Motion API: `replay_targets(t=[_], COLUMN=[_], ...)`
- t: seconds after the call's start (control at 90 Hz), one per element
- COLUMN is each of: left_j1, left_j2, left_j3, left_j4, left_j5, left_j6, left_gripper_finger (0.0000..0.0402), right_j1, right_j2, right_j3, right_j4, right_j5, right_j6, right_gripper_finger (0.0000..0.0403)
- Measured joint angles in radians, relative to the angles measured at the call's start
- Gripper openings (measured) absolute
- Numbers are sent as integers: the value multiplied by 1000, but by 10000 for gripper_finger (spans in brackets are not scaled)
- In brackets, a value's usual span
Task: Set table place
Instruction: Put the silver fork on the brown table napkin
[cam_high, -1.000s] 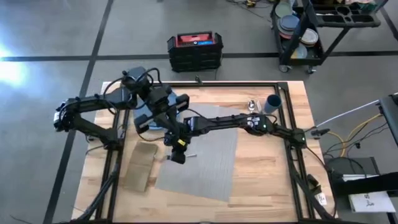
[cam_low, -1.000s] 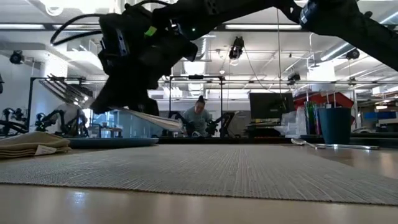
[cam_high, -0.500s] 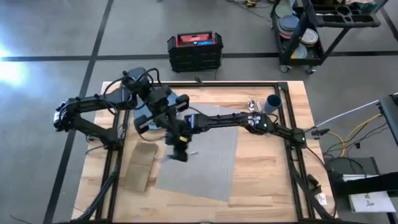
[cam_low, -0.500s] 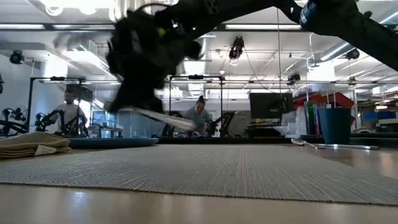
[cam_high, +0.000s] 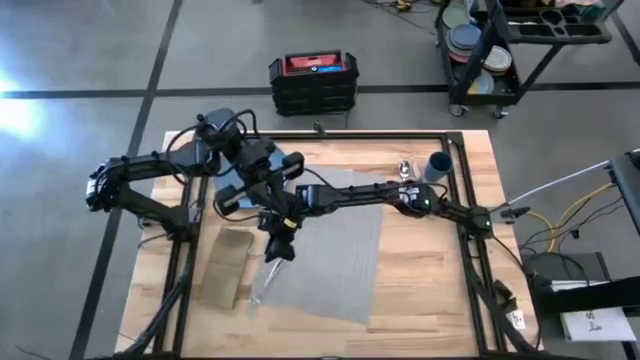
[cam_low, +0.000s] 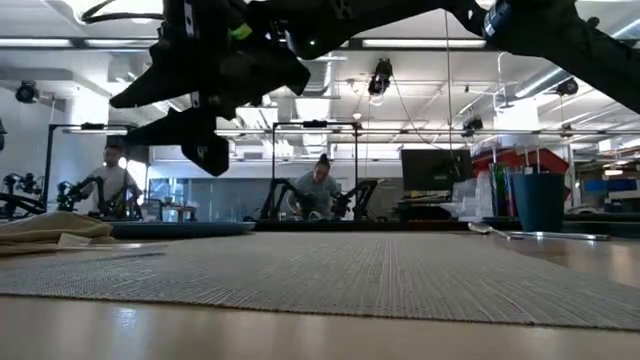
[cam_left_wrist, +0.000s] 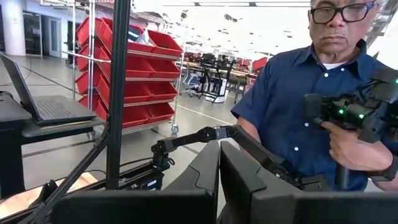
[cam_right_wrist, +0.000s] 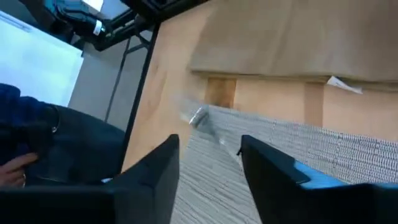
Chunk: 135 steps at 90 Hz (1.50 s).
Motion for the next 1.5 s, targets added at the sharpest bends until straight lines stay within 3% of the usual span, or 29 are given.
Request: replay_targets(t=[0.6, 0.678, 0.789, 0.956, 1.156, 1.244, 1.356, 1.5], left_j1=[0, 0, 0, 9, 23, 35, 55, 61], left_j2=[-1, -1, -1, -2, -3, -10, -20, -25], left_j3=[0, 0, 0, 0, 0, 0, 0, -5], left_j4=[-1, -5, -44, -153, -281, -377, -596, -890], left_j5=[0, 0, 1, 1, 0, -3, -65, -339], left_j6=[3, 3, 4, 65, 137, 187, 303, 454], left_gripper_finger=[0, 0, 0, 0, 0, 0, 0, 0], right_j1=[-19, -38, -124, -284, -386, -408, -433, -464], right_j2=[0, 0, -2, -14, -125, -178, -243, -325], right_j3=[0, 1, -1, -8, -23, -34, -55, -151], right_j4=[-14, -126, -461, -798, -828, -808, -809, -789], right_j5=[14, 80, 244, 236, 231, 284, 383, 412], right_j6=[6, -73, -233, -339, -354, -369, -384, -384], right_gripper_finger=[181, 179, 168, 150, 134, 126, 114, 98])
